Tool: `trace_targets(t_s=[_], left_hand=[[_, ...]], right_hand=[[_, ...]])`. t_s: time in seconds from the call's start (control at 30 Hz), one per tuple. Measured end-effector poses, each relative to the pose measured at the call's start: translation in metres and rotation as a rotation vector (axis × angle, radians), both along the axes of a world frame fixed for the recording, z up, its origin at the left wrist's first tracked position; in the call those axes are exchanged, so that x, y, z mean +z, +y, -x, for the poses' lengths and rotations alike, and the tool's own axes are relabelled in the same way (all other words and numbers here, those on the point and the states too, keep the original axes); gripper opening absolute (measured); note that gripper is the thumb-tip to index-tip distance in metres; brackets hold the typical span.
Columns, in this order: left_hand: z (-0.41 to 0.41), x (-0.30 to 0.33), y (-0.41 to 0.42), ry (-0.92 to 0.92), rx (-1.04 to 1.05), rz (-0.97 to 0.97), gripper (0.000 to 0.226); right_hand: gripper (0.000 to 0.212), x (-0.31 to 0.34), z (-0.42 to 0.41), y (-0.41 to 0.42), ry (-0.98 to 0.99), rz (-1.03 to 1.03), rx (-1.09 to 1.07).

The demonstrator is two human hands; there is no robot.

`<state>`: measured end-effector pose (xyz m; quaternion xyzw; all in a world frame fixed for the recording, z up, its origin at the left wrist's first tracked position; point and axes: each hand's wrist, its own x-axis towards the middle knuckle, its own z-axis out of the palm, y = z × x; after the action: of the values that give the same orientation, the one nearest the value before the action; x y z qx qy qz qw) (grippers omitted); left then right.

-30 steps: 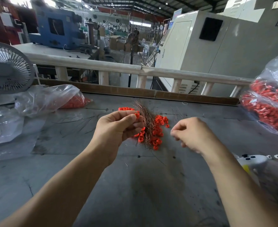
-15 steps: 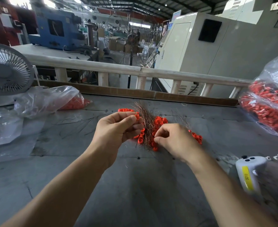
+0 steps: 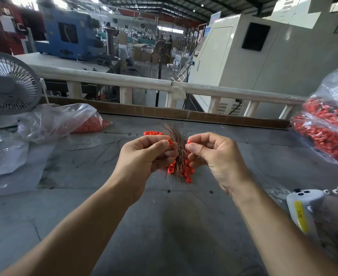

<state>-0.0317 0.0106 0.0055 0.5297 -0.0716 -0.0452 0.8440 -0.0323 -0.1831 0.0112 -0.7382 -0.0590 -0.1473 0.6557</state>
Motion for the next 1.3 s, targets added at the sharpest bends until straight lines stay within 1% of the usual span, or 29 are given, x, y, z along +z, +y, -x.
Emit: trace_targets(t_s=[0.1, 0.17, 0.3, 0.4, 0.53, 0.7, 0.8, 0.93, 1.13, 1.3], left_hand=[[0.001, 0.000, -0.001, -0.006, -0.008, 0.000, 0.015], [0.001, 0.000, -0.001, -0.007, -0.007, -0.002, 0.015], [0.002, 0.001, -0.001, -0.011, -0.009, 0.004, 0.014], [0.003, 0.001, -0.002, -0.020, -0.016, -0.002, 0.014], [0.003, 0.000, -0.003, -0.048, -0.005, -0.012, 0.013], [0.004, 0.000, -0.006, -0.089, -0.001, -0.036, 0.010], [0.004, 0.000, -0.007, -0.119, 0.021, -0.079, 0.010], [0.005, -0.001, -0.008, -0.135, 0.027, -0.086, 0.009], [0.004, -0.003, -0.008, -0.127, 0.055, -0.085, 0.010], [0.002, -0.004, -0.007, -0.084, 0.032, -0.021, 0.010]], right_hand=[[0.022, 0.002, 0.003, 0.006, -0.023, -0.036, 0.054], [0.024, 0.002, 0.004, 0.009, -0.048, 0.008, 0.043], [0.019, 0.001, 0.007, 0.014, -0.110, 0.081, -0.004], [0.016, 0.001, 0.010, 0.018, -0.184, 0.189, -0.059], [0.003, 0.003, 0.015, 0.022, -0.287, 0.371, -0.124], [0.003, 0.008, 0.017, 0.025, -0.428, 0.513, -0.191], [0.002, 0.011, 0.019, 0.025, -0.469, 0.569, -0.189], [0.003, 0.013, 0.020, 0.024, -0.483, 0.618, -0.189], [0.006, 0.012, 0.020, 0.025, -0.497, 0.639, -0.156], [0.009, 0.008, 0.019, 0.028, -0.518, 0.645, -0.160]])
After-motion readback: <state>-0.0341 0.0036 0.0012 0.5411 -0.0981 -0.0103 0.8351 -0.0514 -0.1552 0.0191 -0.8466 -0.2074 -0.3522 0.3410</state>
